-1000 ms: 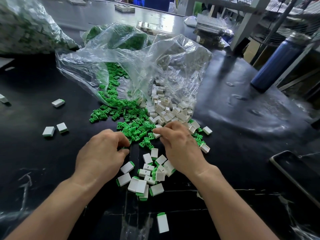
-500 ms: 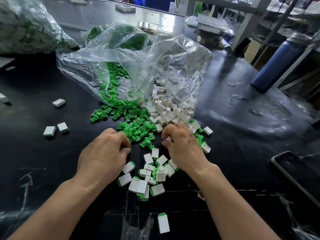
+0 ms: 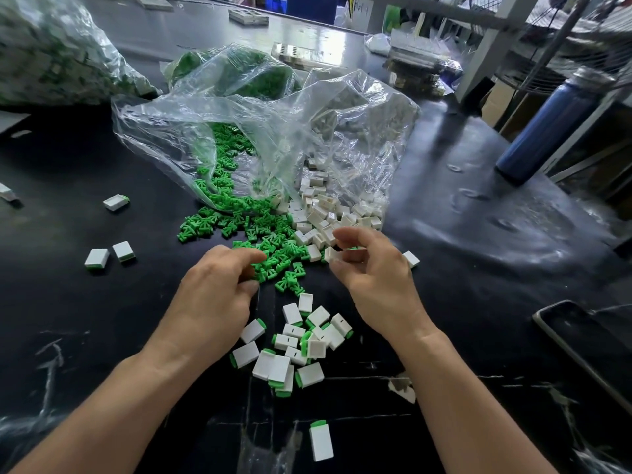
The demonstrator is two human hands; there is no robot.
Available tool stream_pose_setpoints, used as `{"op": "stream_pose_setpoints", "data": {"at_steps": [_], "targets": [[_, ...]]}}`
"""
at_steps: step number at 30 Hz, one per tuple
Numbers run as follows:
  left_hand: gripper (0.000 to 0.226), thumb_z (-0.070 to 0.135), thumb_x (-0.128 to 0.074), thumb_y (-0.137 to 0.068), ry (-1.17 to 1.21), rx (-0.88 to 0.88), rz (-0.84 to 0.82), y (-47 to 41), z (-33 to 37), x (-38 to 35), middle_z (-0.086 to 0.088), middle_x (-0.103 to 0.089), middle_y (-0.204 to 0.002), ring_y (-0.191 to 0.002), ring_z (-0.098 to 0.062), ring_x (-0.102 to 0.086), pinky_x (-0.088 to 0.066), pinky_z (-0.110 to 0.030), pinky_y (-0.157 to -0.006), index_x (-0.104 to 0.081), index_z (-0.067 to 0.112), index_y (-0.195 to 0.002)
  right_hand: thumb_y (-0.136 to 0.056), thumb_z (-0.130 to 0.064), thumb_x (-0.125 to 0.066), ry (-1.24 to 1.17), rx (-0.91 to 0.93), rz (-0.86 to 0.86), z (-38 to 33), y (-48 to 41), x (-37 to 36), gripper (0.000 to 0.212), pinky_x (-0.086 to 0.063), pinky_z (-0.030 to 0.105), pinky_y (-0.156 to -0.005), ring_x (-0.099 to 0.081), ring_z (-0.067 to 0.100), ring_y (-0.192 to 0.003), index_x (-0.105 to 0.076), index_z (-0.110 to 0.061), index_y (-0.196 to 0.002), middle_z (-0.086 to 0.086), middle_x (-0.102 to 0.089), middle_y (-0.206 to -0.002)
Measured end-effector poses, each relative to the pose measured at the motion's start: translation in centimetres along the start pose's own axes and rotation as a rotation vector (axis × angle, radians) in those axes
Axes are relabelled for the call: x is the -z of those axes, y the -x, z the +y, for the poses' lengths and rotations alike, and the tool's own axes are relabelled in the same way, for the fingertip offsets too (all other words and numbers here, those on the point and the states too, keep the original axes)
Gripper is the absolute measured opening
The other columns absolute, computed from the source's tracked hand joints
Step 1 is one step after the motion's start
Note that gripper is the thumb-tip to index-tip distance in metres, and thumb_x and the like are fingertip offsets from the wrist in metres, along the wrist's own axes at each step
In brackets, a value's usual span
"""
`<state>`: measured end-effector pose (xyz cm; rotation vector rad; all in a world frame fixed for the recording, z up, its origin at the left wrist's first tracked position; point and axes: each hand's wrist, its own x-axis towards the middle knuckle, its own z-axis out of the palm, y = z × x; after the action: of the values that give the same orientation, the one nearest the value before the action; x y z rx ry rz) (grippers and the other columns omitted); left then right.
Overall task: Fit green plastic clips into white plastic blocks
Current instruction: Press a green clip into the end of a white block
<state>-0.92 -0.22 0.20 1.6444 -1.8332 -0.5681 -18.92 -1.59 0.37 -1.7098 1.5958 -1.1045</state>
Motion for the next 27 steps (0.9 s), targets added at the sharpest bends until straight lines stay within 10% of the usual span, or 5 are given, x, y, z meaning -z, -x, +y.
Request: {"op": "stream_pose_setpoints", "data": {"at_steps": [7, 13, 27], "targets": [[0.026, 0.004, -0.067, -0.081, 0.333, 0.062, -0.050, 0.1, 0.3, 0.2, 0.007, -0.065, -0.069, -0.059, 0.001, -0.056, -0.047, -0.011, -0.060, -0.066, 0.028, -0.072, -0.080, -0.003, -0.067, -0.047, 0.032, -0.038, -0.6, 0.5, -0.3, 0.024, -0.042, 0.002, -0.065, -0.058, -0.007, -0.069, -0.064, -0.025, -0.089, -0.015, -0.057, -0.086], [0.028, -0.011, -0.063, -0.076, 0.838, 0.158, -0.139, 0.4, 1.9, 0.6, -0.002, -0.073, -0.083, -0.072, -0.011, -0.067, -0.054, -0.017, -0.059, -0.070, 0.014, -0.064, -0.074, 0.000, -0.072, -0.044, 0.108, -0.068, -1.0, 0.9, -0.7, 0.022, -0.048, 0.011, -0.066, -0.059, 0.007, -0.069, -0.071, -0.015, -0.090, -0.007, -0.061, -0.082], [0.012, 0.004, -0.063, -0.057, 1.138, 0.314, -0.204, 0.4, 2.2, 0.4, -0.016, -0.072, -0.075, -0.063, -0.019, -0.070, -0.055, -0.021, -0.055, -0.073, 0.006, -0.064, -0.068, 0.005, -0.075, -0.168, 0.206, -0.163, -1.9, 1.6, -1.0, 0.041, -0.056, 0.027, -0.075, -0.065, 0.012, -0.081, -0.066, -0.015, -0.103, 0.000, -0.062, -0.095]]}}
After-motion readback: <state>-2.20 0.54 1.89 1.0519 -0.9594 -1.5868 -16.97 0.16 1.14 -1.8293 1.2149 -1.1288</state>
